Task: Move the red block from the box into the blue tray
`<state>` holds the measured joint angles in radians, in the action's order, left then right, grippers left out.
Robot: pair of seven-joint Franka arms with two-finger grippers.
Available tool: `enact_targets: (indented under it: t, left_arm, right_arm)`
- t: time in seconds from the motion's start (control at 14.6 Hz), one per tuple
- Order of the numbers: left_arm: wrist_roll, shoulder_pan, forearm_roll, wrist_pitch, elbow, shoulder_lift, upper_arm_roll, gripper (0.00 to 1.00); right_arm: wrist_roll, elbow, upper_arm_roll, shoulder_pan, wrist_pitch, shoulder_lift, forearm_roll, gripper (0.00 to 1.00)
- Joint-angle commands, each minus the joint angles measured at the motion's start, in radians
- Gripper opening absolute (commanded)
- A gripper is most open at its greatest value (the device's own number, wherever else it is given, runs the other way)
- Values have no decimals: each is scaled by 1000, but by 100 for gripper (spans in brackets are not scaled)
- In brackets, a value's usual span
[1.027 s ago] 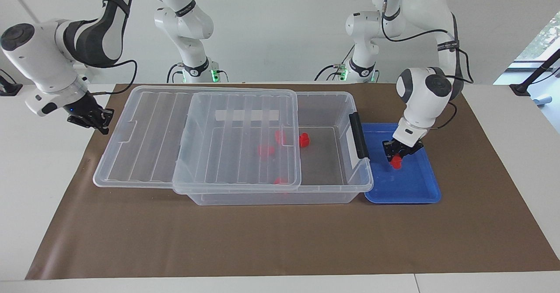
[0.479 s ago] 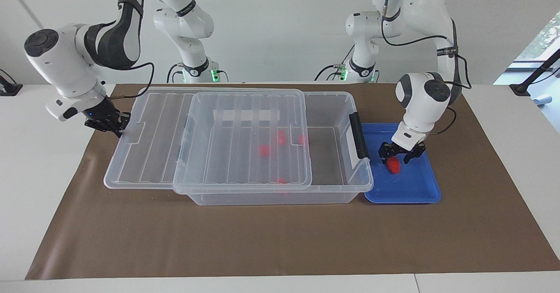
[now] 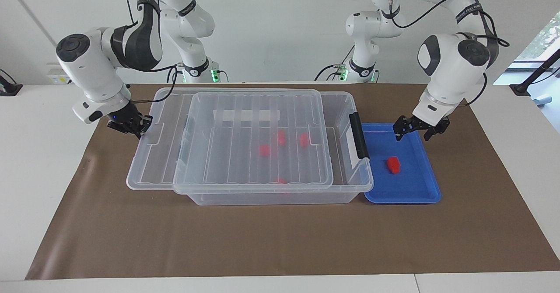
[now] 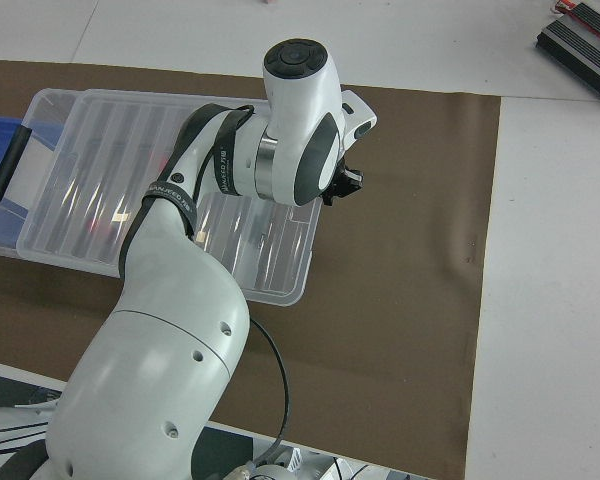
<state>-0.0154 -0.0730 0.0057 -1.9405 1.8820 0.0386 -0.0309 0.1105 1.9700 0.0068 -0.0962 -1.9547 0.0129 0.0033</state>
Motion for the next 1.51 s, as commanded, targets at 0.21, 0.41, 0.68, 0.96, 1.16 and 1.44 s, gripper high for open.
enact_targets:
  t: [0.21,0.41,0.68,0.96,1.16,1.44]
  left_arm:
    - [29,36,-16,262,-252,6,-1,100]
    - [37,80,-21,380,-322,0,0,100]
    - [34,85,-21,404,-295,-28,-3,100]
    - [29,75,-21,384,-232,-57,-7,100]
    - [28,73,-21,367,-219,-63,-14,100]
    - [26,73,-44,336,-204,-69,-14,100]
  right_arm:
    - [-117,40,6,55,-29,-30,-9,0]
    - [-141,40,16,79,-27,-30,-8,0]
    - [-222,40,18,125,-27,-33,-8,0]
    - [-229,40,19,127,-27,-33,-8,0]
    - [-238,40,19,127,-26,-33,-6,0]
    - [-264,40,19,151,-26,-33,-3,0]
